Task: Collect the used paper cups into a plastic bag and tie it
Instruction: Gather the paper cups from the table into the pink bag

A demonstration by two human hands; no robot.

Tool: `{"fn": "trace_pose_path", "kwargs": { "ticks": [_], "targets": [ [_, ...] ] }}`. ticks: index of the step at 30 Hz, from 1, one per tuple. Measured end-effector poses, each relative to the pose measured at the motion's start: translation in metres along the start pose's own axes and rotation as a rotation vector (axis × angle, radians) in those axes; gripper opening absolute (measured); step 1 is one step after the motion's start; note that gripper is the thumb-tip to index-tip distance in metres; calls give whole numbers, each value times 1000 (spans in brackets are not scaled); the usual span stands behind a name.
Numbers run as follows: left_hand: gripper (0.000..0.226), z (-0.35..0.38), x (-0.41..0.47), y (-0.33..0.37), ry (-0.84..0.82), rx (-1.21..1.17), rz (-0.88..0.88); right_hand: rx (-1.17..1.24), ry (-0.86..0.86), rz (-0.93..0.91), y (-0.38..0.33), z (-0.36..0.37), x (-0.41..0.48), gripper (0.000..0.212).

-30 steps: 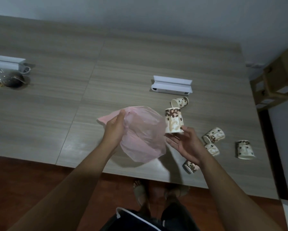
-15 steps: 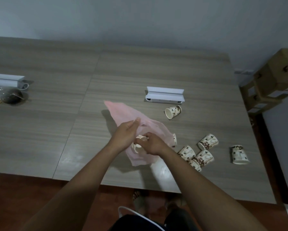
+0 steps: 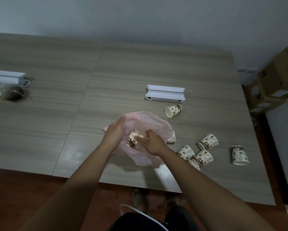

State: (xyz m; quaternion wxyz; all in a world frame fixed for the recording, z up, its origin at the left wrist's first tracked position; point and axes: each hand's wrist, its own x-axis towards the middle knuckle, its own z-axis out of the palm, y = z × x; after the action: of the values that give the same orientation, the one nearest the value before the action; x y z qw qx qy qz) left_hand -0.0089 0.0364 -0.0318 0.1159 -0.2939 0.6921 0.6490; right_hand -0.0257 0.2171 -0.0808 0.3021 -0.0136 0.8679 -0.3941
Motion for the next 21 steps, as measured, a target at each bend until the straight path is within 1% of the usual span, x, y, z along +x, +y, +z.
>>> {"fn": "trace_pose_path", "kwargs": {
  "ticks": [1,3,4,5,7,8,10,11,12,13,14,16,18,19,21],
  "targets": [
    [51,0,2,-5,14,-5,-4,-9,12,2,6,-3,-2,68],
    [55,5,4,-16,27,-8,-10,7,86,-42,26,-8,-6,35],
    [60,6,7,-23,30,-13,-22,34,114,-55,34,-11,-9,23],
    [65,10,8,-30,27,-23,-36,94,141,-32,46,-15,-13,21],
    [71,16,11,-44,12,-20,-69,223,197,43,63,-22,-24,23],
    [73,21,10,-48,1,-7,-79,222,263,71,73,-27,-31,25],
    [73,29,7,-53,8,5,-88,124,364,174,98,-35,-39,34],
    [71,33,5,-54,17,7,-88,74,383,246,110,-41,-41,40],
    [67,37,3,-54,19,18,-89,45,377,339,124,-46,-44,45],
    [65,40,1,-54,18,29,-92,42,329,439,137,-50,-46,50],
    [61,43,0,-56,13,45,-87,78,258,544,149,-52,-50,54],
    [49,50,-4,-57,2,73,-67,132,98,682,177,-48,-56,58],
    [44,56,-7,-58,-12,88,-46,78,15,755,208,-39,-58,65],
    [43,59,-10,-57,-19,89,-42,19,12,777,218,-35,-60,69],
    [44,60,-13,-58,-27,80,-33,-74,72,763,234,-30,-62,66]
  ]
}}
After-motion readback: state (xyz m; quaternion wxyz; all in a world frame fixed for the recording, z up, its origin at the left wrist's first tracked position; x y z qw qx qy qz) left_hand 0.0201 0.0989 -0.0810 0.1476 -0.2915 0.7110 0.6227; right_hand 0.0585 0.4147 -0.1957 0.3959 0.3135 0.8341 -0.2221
